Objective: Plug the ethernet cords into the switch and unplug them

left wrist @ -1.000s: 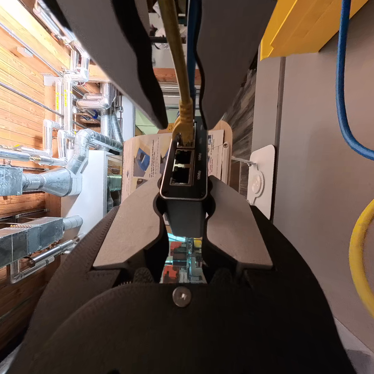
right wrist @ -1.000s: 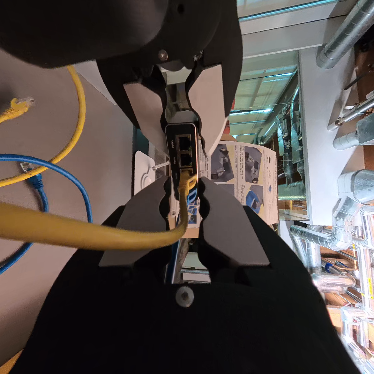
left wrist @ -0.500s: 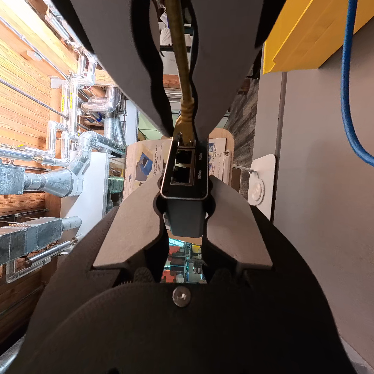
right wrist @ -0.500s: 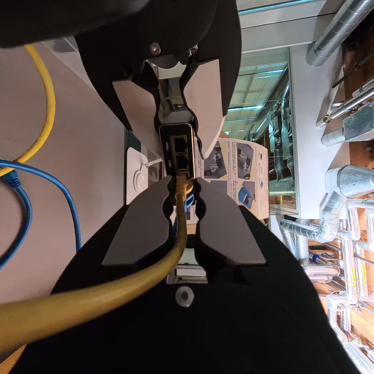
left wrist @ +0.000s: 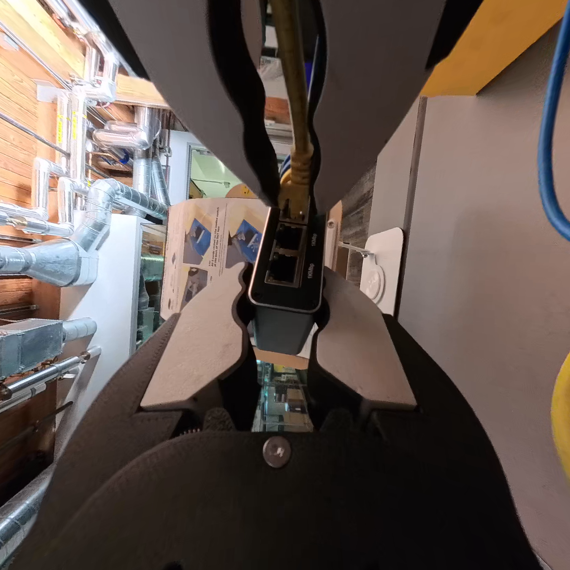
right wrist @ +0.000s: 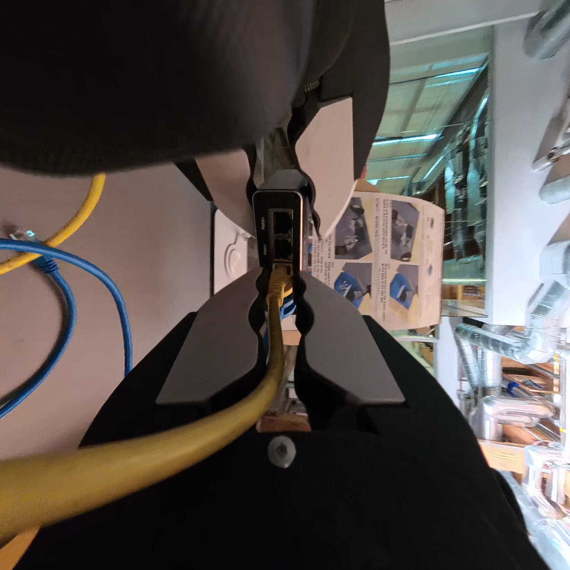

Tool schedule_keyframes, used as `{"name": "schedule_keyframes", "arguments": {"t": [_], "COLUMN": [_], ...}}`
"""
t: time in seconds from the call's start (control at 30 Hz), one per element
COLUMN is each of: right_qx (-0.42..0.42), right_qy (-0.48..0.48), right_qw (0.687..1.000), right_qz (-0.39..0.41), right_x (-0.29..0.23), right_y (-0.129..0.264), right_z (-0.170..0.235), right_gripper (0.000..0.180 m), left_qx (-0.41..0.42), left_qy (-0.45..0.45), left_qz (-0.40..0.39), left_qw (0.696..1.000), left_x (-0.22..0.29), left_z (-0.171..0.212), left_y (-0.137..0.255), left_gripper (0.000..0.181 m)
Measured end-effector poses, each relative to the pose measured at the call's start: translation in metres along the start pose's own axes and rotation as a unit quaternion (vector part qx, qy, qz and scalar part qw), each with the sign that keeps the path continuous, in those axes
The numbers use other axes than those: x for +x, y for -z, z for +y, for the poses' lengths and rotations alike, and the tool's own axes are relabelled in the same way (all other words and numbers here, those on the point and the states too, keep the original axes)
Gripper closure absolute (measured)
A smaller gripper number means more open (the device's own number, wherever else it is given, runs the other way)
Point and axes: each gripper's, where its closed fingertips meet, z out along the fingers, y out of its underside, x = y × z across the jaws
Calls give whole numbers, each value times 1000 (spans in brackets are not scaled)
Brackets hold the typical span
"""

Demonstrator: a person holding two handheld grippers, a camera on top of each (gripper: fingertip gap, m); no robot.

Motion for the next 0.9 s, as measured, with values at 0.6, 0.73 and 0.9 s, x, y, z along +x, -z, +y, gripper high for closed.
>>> {"name": "schedule_keyframes", "arguments": {"t": [0.6, 0.73, 0.9], "right_qx": [-38, -47, -54], "right_qy": [-47, -54, -46], "right_qw": [970, 965, 965], "right_qz": [-234, -252, -252], "right_x": [15, 15, 16], "right_y": [-30, -25, -19], "right_z": [-9, -10, -11], "right_gripper": [167, 167, 168], "left_qx": [-16, 0, 7], "left_qy": [122, 134, 134], "left_qz": [30, 34, 36], "left_qw": [992, 990, 990], "left_x": [-4, -3, -4], "left_z": [33, 29, 25], "left_y": [-9, -8, -6], "left_gripper": [143, 143, 143]}}
